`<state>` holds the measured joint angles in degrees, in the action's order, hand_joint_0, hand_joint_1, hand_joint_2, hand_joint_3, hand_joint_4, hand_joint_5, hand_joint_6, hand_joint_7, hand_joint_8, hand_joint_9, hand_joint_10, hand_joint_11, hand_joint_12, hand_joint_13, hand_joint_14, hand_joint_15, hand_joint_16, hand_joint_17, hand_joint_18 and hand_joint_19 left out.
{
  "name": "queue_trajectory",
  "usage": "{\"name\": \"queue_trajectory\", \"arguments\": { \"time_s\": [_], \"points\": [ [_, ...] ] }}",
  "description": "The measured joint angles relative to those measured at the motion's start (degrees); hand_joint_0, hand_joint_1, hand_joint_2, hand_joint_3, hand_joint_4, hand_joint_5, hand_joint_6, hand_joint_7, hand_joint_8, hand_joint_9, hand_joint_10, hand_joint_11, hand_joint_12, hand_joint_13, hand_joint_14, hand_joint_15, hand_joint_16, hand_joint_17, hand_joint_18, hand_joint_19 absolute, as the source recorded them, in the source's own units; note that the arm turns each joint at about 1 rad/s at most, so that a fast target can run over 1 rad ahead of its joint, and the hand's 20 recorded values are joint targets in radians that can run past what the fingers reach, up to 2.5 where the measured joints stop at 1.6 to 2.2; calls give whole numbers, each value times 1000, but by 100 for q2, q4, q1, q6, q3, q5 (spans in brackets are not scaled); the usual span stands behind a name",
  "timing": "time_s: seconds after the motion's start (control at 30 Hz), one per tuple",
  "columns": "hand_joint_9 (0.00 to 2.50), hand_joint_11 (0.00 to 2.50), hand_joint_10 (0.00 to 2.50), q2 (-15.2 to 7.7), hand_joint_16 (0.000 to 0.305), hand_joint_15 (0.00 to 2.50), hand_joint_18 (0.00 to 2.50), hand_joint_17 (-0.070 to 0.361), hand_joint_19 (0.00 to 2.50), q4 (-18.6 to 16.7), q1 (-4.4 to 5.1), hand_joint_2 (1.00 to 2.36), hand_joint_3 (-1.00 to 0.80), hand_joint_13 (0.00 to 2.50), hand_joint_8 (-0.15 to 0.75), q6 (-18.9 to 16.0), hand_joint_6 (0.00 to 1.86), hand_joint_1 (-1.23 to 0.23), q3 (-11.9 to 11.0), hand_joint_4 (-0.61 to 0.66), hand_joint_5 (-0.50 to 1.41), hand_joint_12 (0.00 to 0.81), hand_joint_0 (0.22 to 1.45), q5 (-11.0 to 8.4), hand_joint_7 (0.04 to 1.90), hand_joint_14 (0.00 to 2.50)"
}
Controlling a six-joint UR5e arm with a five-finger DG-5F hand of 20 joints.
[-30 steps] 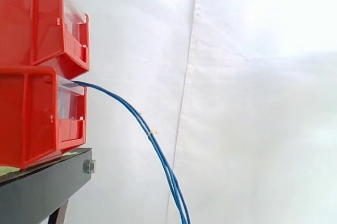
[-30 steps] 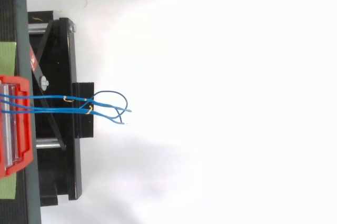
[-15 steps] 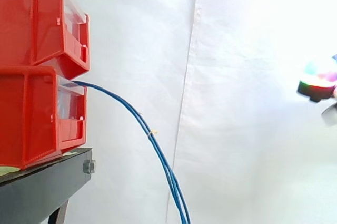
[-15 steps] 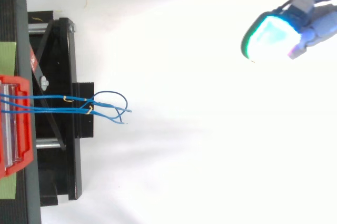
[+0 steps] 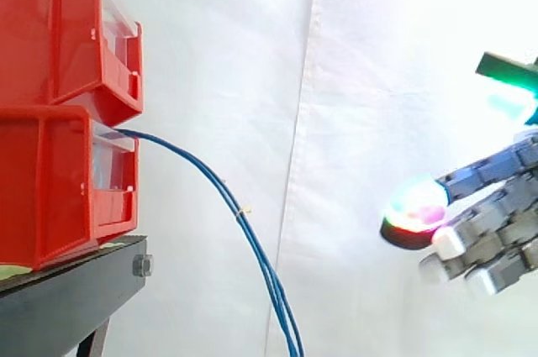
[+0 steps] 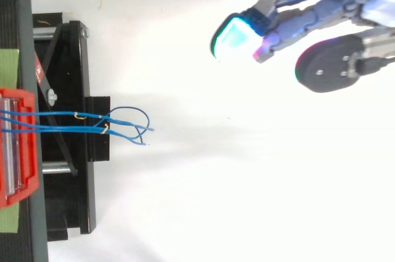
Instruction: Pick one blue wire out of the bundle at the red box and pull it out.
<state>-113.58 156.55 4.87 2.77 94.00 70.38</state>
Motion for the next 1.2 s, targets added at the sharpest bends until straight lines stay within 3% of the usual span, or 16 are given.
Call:
{"name": "queue_trajectory", "arguments": {
  "time_s": [0.17,0.33,0.47,0.6,0.7,0.8,0.87,1.0,1.2],
  "points": [
    [603,169,4,-315,54,175,511,121,350,-505,-16,1000,-500,476,338,298,502,-674,-47,351,-195,425,554,-20,773,5],
    [611,210,5,-716,54,180,511,121,353,-749,-34,1000,-500,470,337,396,502,-683,-357,347,-195,422,555,-20,781,5],
    [606,209,5,-1149,54,186,514,121,359,-653,-58,1000,-500,472,338,400,502,-680,-839,348,-195,423,550,38,781,6],
    [602,200,4,-1726,54,184,515,121,358,-340,-104,1000,-500,472,339,362,502,-662,-1458,352,-194,423,548,281,777,6],
    [602,200,4,-2029,54,181,517,121,361,-243,-129,1000,-500,473,339,324,502,-652,-1916,354,-194,423,548,425,774,6],
    [599,198,6,-2196,54,184,519,121,361,-296,-124,1000,-500,473,340,300,502,-647,-2212,354,-194,423,548,468,777,5],
    [600,194,5,-2256,54,185,520,121,368,-393,-108,1000,-500,475,341,294,502,-645,-2288,355,-194,424,548,469,777,5],
    [600,192,5,-2328,54,185,522,121,365,-638,-76,1000,-500,477,340,299,502,-634,-2342,356,-195,424,548,460,777,5],
    [603,194,5,-2342,54,187,526,121,367,-727,-43,1000,-500,482,341,301,502,-628,-2345,358,-193,424,549,446,775,6]
  ]
}}
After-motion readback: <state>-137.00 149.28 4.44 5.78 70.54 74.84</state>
